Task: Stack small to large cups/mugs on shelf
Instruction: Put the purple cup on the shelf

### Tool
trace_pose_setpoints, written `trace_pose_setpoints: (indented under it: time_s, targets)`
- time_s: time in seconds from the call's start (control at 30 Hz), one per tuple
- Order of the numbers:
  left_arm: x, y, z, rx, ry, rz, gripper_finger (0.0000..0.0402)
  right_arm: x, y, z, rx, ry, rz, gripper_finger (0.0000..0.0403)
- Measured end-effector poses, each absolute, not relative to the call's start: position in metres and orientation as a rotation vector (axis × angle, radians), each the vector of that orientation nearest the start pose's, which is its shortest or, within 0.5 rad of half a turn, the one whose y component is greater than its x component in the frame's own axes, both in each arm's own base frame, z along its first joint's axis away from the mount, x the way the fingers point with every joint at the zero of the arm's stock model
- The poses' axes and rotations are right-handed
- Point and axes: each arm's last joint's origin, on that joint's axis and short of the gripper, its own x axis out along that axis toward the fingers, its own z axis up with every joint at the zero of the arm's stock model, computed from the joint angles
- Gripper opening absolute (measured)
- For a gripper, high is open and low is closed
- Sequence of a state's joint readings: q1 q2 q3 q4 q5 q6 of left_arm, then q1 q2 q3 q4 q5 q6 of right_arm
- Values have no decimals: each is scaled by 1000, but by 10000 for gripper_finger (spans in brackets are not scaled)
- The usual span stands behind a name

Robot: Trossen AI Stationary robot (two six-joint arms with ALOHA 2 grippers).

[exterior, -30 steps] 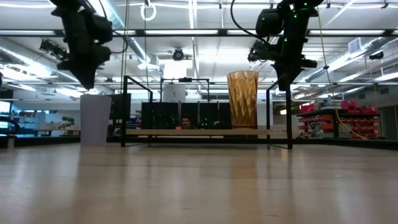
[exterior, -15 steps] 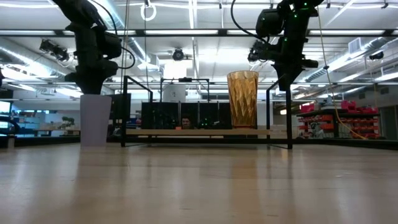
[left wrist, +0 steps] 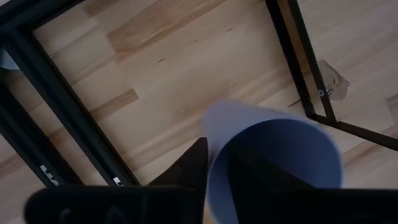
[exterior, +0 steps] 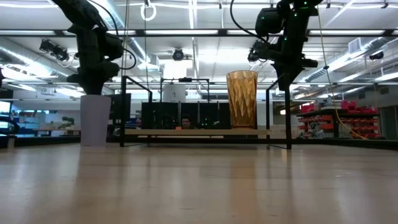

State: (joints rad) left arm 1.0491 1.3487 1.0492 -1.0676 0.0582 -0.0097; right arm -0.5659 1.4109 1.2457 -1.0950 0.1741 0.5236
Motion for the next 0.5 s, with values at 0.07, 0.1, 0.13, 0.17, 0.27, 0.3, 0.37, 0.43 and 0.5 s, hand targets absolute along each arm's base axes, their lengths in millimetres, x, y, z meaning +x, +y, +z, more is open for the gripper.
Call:
trace_pose_setpoints:
  time_s: [0.07,0.1,0.13,0.17,0.27,0.3,0.37,0.43,0.5]
  targets:
    - [118,201,251,-752,1203,837,43,216,-143,291,682,1076,-963,52]
    - [118,201,251,-752,1203,837,34,216,-143,291,682,1076,-963,52]
    - [118,201,251,-753,1204,836,25,216,-143,291,682,1076,-963,52]
    - [117,201,251,-754,1206,837,17,216,-143,291,682,1076,-963,52]
    - [117,201,251,-749,1211,833,9,216,-143,291,682,1076,-963,52]
    - [117,201,251,-745,1213,830,11,216,-143,291,682,1076,-963,52]
    - [117,200,251,-741,1222,821,14,216,-143,291,682,1075,-963,52]
    - [116,198,251,-753,1245,813,11,216,-143,291,682,1076,-963,52]
    - [114,196,254,-765,1271,795,7,216,-143,291,682,1075,-963,52]
